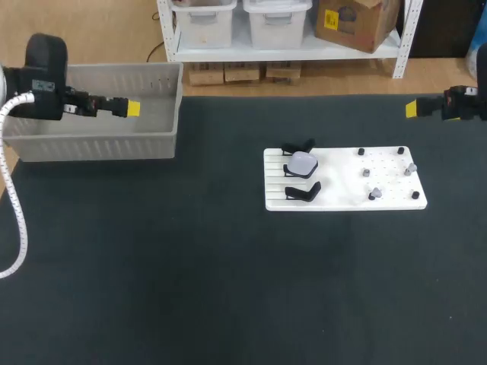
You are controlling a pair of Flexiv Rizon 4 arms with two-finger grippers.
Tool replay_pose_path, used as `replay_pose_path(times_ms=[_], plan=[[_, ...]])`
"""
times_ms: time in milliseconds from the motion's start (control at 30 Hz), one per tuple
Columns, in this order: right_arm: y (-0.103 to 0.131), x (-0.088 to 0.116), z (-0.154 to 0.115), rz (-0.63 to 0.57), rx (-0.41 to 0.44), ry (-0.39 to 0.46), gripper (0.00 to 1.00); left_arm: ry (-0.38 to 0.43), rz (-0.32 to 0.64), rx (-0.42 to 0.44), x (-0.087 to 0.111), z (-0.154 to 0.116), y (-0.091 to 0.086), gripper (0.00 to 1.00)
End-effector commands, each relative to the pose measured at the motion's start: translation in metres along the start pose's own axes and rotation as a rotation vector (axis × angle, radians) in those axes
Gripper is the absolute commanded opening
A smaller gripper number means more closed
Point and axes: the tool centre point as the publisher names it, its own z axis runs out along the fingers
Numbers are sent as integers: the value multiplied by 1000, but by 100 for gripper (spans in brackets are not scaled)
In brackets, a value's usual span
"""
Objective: Pick up each earbud case from the left stands, insert the matching earbuds, close the lid, and place the case in the box.
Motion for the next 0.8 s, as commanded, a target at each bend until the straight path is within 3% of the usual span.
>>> replay_pose_path(times_ms=[33,367,600,800], plan=[[1,0,-1,0,3,0,100,-129,184,340,0,-2,-6,100],[1,0,-1,0,3,0,100,-47,453,553,-4,18,-37,100],[1,0,-1,0,3,0,100,25,587,620,-1,41,-44,100],[1,0,-1,0,3,0,100,62,624,647,-1,57,-48,100]])
